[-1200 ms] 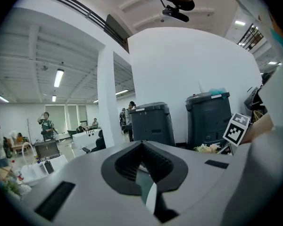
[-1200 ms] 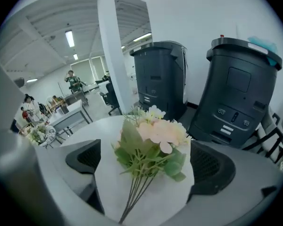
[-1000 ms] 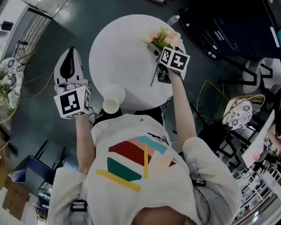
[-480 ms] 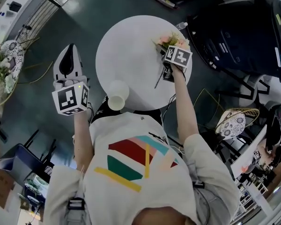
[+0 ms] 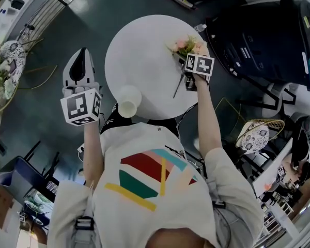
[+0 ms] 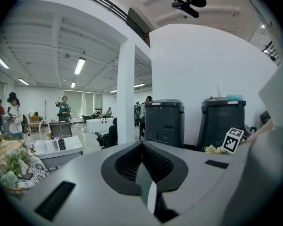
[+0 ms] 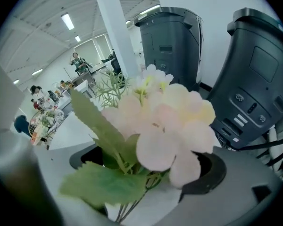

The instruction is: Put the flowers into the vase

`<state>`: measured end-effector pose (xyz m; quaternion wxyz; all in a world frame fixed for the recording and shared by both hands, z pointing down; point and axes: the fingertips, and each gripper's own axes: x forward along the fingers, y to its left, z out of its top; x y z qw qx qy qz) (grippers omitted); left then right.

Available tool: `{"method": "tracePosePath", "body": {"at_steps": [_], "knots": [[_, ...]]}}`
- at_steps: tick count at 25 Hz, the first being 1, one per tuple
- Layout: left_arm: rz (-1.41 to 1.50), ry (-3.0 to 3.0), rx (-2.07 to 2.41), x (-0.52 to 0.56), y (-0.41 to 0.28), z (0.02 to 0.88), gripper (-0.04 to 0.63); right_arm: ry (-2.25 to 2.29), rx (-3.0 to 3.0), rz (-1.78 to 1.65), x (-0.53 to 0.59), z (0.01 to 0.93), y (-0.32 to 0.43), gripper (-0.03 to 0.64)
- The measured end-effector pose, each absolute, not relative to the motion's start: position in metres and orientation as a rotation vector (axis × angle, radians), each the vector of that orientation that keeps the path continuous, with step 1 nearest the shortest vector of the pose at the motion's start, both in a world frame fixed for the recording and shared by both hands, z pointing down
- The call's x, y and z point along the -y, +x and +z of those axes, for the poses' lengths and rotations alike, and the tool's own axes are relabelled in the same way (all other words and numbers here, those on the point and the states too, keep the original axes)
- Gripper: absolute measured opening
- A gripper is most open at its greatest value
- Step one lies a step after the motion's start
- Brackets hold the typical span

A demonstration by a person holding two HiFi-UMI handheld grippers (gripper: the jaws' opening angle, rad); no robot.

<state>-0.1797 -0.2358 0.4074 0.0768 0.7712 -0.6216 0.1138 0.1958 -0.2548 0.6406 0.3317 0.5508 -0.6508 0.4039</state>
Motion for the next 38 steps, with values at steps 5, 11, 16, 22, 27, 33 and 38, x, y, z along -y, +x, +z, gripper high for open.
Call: {"method": "tracePosePath", "body": {"at_steps": [5, 11, 16, 22, 27, 33, 38], "knots": [[0.347, 2.309, 1.877, 0.234, -0.183, 0.402, 0.006, 1.463, 1.691, 1.063, 0.255, 0.636, 0.192, 0.425], [0.312, 2.301, 1.907, 0.235, -0.193, 0.396, 0.006, 1.495, 1.802, 1.028, 0.257, 0.616, 0.177, 0.347], [0.286, 2.291, 1.928, 0.234, -0.198, 0.39, 0.006, 1.455, 1.813, 0.972, 0.261, 0.609, 0.177, 0.304], [0.261, 2.288, 1.956, 0.236, -0.203, 0.381, 0.006, 1.496, 1.933, 0.872, 0.273, 0.578, 0.17, 0.284], [0.243, 2.293, 1.985, 0.239, -0.207, 0.371, 0.006, 1.499, 2.097, 0.75, 0.294, 0.542, 0.152, 0.276], [0.248, 2.25, 2.063, 0.242, -0.21, 0.359, 0.006, 1.467, 2.386, 0.602, 0.317, 0.478, 0.116, 0.276], [0.237, 2.293, 2.063, 0.242, -0.201, 0.345, 0.006, 1.416, 2.602, 0.538, 0.321, 0.427, 0.084, 0.276]]}}
